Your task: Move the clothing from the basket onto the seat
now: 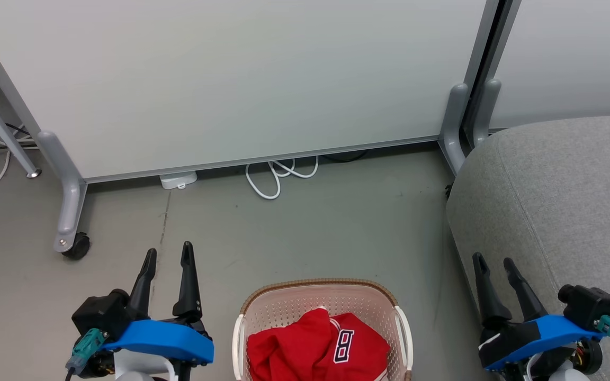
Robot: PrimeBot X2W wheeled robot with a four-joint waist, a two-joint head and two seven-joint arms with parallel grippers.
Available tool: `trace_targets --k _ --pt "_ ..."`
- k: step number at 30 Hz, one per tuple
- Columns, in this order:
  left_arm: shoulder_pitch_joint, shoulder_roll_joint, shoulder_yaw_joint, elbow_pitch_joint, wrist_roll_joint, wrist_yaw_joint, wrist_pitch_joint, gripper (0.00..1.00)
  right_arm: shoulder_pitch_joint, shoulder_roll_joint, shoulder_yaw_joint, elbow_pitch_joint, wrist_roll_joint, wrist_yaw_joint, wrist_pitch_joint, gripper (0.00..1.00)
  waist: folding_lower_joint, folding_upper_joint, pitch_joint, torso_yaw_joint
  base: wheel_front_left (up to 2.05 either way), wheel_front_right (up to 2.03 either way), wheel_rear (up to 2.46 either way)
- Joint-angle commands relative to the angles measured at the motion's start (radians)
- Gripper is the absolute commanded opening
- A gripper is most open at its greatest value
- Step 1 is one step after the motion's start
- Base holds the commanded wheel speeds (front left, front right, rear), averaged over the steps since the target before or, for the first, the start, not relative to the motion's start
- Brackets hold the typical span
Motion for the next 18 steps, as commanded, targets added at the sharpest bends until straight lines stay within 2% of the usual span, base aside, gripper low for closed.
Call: trace_targets --k 1,18 --pt "-0.021 0.004 -0.009 -0.004 0.029 0.003 -0.011 1.0 -0.012 -0.008 0.0 -0.007 -0.03 0.002 -0.009 1.0 0.0 0.0 -0.001 0.0 0.0 0.0 0.0" --pt "-0.025 0.005 -0.028 0.02 0.131 0.013 -0.044 1.0 -0.004 -0.009 -0.008 -0.018 -0.155 0.002 -0.017 1.0 0.0 0.0 0.0 0.003 0.0 0.0 0.0"
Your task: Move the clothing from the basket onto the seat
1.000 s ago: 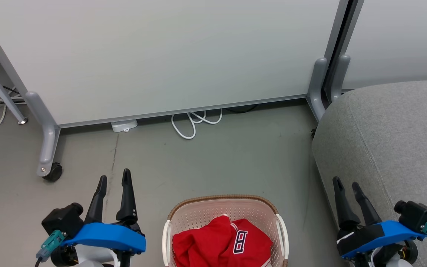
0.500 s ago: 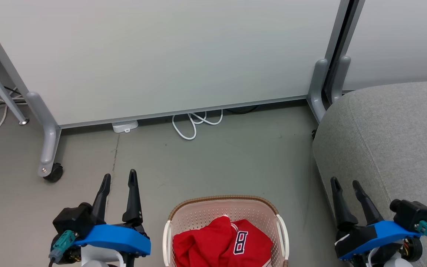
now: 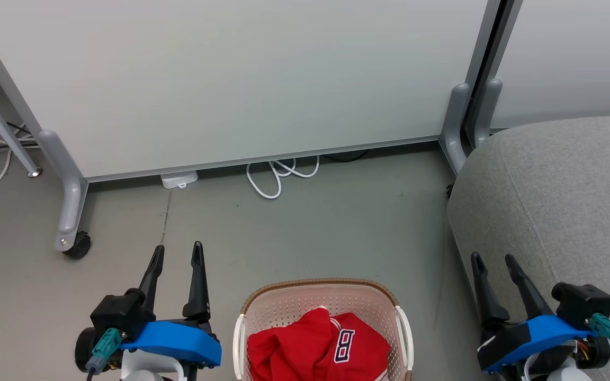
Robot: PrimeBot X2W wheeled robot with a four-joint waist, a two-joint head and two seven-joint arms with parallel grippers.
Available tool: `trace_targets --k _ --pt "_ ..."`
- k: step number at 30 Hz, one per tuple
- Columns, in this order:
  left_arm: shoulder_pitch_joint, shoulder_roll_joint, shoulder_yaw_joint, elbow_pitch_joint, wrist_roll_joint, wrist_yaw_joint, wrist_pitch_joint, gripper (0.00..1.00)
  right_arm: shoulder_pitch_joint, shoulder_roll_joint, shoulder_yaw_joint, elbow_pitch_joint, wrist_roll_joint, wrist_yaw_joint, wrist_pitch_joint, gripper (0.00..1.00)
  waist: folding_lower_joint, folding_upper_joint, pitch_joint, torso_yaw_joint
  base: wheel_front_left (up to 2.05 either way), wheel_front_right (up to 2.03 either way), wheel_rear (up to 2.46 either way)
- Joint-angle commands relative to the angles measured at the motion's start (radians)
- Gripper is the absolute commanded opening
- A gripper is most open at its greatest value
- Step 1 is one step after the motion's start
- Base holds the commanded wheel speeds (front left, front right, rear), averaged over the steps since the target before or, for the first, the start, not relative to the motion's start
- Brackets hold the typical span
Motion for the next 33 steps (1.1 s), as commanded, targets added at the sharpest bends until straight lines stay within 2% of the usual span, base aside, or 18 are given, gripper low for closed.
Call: trace_targets --k 1,15,33 --pt "-0.015 0.004 -0.005 0.005 0.017 0.004 -0.009 1.0 -0.006 -0.007 -0.002 -0.006 -0.022 0.002 -0.007 1.0 0.0 0.0 0.0 0.0 0.0 0.0 0.0" --pt "-0.02 0.004 -0.021 0.023 0.076 0.017 -0.035 1.0 -0.005 -0.008 -0.011 0.009 -0.104 0.002 -0.021 1.0 0.0 0.0 -0.003 0.004 0.0 0.0 0.0" --pt "-0.015 0.003 -0.013 0.029 0.061 0.023 -0.034 1.0 -0.008 -0.007 -0.026 0.022 -0.103 0.002 -0.016 1.0 0.0 0.0 -0.008 0.001 0.0 0.0 0.0"
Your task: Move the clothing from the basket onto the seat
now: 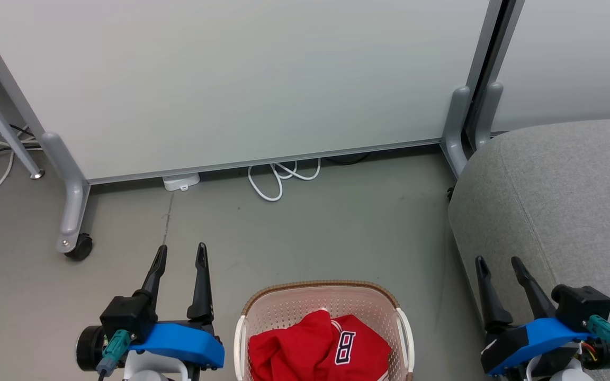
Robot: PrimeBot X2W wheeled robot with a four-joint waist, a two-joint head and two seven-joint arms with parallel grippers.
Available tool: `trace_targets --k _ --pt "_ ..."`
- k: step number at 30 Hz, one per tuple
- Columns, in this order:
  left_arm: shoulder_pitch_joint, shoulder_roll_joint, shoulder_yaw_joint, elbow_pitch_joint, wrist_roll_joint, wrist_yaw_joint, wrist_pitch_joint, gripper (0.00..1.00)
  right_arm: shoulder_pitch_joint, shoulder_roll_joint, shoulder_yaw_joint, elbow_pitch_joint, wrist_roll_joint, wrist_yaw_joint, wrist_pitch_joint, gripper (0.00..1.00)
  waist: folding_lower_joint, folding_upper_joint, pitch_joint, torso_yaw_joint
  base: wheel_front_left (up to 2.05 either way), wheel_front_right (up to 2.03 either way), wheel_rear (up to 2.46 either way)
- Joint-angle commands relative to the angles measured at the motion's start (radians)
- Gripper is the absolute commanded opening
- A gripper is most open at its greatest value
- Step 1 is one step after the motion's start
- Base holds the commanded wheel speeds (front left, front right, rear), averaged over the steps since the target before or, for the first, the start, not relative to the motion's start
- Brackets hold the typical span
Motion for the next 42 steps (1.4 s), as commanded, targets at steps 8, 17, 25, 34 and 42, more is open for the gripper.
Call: trace_targets --k 8,17,25,34,42 --pt "-0.015 0.002 -0.001 0.007 -0.005 -0.004 -0.005 1.0 -0.015 -0.006 -0.003 -0.004 -0.002 0.0 -0.001 1.0 0.0 -0.0001 0.015 0.003 0.0 0.0 0.0" --pt "-0.04 0.001 -0.035 0.074 -0.019 -0.022 -0.005 1.0 -0.055 -0.005 0.023 -0.032 -0.006 0.0 -0.004 1.0 0.0 -0.0001 0.113 -0.016 0.0 0.0 0.0" --pt "-0.111 0.012 -0.041 0.192 0.005 -0.048 -0.005 1.0 -0.12 -0.005 0.056 -0.053 -0.007 0.0 -0.019 1.0 0.0 -0.0001 0.271 -0.084 0.0 0.0 0.0" --pt "-0.234 0.011 -0.07 0.395 -0.017 -0.076 -0.004 1.0 -0.18 -0.005 0.082 -0.069 0.001 0.0 -0.039 1.0 0.0 -0.0001 0.436 -0.144 0.0 0.0 0.0" --pt "-0.343 0.008 -0.099 0.601 -0.058 -0.086 0.012 1.0 -0.217 -0.004 0.139 -0.059 0.041 0.0 -0.068 1.0 0.0 -0.0001 0.55 -0.204 0.0 0.0 0.0"
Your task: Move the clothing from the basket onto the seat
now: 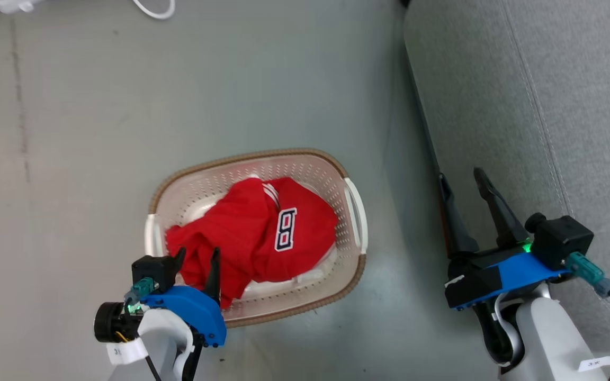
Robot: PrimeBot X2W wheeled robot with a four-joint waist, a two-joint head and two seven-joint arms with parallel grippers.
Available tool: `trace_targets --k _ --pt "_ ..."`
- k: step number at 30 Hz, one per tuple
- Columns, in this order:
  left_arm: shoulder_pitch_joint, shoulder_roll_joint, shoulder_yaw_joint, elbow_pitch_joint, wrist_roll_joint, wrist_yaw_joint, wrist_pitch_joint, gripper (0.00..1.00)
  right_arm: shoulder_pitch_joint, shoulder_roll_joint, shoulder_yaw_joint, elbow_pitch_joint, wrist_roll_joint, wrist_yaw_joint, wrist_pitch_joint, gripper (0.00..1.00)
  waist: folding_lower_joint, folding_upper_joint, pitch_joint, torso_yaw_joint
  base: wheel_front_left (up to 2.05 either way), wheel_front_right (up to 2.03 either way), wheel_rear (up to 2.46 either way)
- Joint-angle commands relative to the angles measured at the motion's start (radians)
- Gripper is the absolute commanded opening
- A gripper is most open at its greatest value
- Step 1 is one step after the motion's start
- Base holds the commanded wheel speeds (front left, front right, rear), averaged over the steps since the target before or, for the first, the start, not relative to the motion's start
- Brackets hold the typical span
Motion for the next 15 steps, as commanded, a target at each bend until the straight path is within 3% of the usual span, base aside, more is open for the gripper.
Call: trace_targets --k 1,7,15 --pt "-0.032 0.002 0.0 0.017 -0.007 -0.004 -0.001 1.0 -0.02 -0.003 0.011 0.0 0.007 0.0 -0.009 1.0 -0.0002 0.0 0.054 -0.044 0.0 0.0 0.0" --pt "-0.103 0.005 0.018 0.121 -0.045 -0.004 0.0 1.0 -0.042 -0.003 0.056 0.002 0.033 0.0 -0.028 1.0 -0.0002 0.0 0.126 -0.087 0.0 0.0 0.0" --pt "-0.202 0.013 0.042 0.22 -0.068 0.059 0.017 1.0 -0.073 -0.003 0.102 0.013 0.076 0.0 -0.047 1.0 -0.0002 0.0 0.213 -0.123 0.0 0.0 0.0"
